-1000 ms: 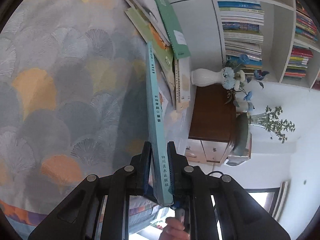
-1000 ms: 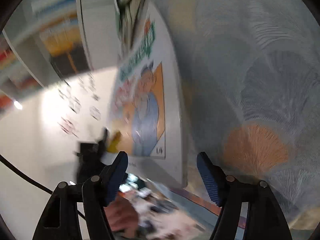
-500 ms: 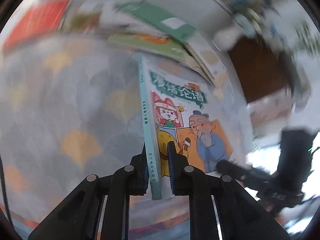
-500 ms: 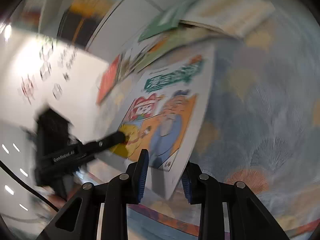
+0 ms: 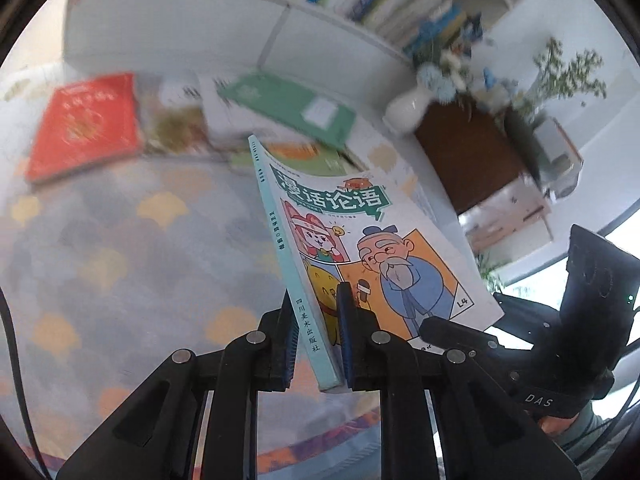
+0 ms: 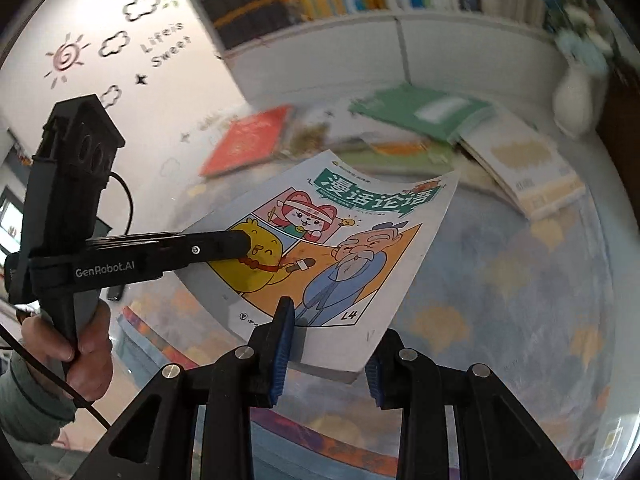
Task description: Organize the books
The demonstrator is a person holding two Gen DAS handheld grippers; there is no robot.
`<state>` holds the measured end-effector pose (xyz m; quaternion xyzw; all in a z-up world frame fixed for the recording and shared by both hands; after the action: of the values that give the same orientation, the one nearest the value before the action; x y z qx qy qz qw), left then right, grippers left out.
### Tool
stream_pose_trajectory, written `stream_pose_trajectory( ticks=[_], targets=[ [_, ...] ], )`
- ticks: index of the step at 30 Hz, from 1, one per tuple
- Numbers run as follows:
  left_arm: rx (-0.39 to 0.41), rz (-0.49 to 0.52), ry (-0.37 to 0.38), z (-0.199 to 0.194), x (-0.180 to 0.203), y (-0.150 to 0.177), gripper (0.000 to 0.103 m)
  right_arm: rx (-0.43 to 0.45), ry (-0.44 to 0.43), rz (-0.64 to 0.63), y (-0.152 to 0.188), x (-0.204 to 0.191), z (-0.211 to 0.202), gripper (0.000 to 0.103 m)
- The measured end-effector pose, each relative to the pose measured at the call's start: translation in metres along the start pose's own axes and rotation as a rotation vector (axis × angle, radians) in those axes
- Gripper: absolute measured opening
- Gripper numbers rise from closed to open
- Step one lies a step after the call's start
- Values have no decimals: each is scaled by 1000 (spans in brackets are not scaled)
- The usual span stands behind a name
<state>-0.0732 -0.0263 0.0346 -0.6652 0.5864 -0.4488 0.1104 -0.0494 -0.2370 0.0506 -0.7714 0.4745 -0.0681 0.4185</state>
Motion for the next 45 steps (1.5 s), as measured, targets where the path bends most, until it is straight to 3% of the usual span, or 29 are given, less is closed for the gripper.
stream_pose_trajectory(
  ticks=[6, 10, 16, 22, 30, 37, 39, 42, 45],
  targets=[
    [111, -30, -90, -31, -70, -45, 15, 41, -81, -57, -45, -54, 48, 31],
    [156, -74, -148, -34, -126, -72, 15, 37, -132, -78, -79, -88, 104, 31],
    [218, -191, -192, -13, -211, -103, 16, 0, -183, -82, -121, -119, 190, 31],
    [223, -244, -246, 17, -270, -115, 18, -66, -191, -126, -146, -135, 274, 31],
    [188, -315, -246, 46, -306, -112, 19, -118, -198, -96, -161, -125, 339, 32],
    [184, -369, -293, 54, -321, -105, 23, -170, -174, -66, -140, -120, 359, 32],
    [191, -377, -319, 52, -323, -106, 24, -172, -164, -41, -139, -122, 361, 32],
    [191, -342, -433, 44, -323, -106, 29, -183, -162, 18, -135, -118, 362, 33],
    [179, -369, -454, 37, -326, -100, 29, -184, -157, 58, -133, -114, 356, 42]
  ],
)
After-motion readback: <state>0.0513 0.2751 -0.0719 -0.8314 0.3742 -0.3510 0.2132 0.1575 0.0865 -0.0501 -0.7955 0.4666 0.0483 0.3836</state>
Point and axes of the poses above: each gripper's, at about its wrist camera, not at the fingertips, and z roughly the way its jaws point, x to its right, y to its underside, the point moved 2 cm from there along z, roughly the way its jaws point, and after that the axes turned 14 degrees about x, right-handed, at the moved point
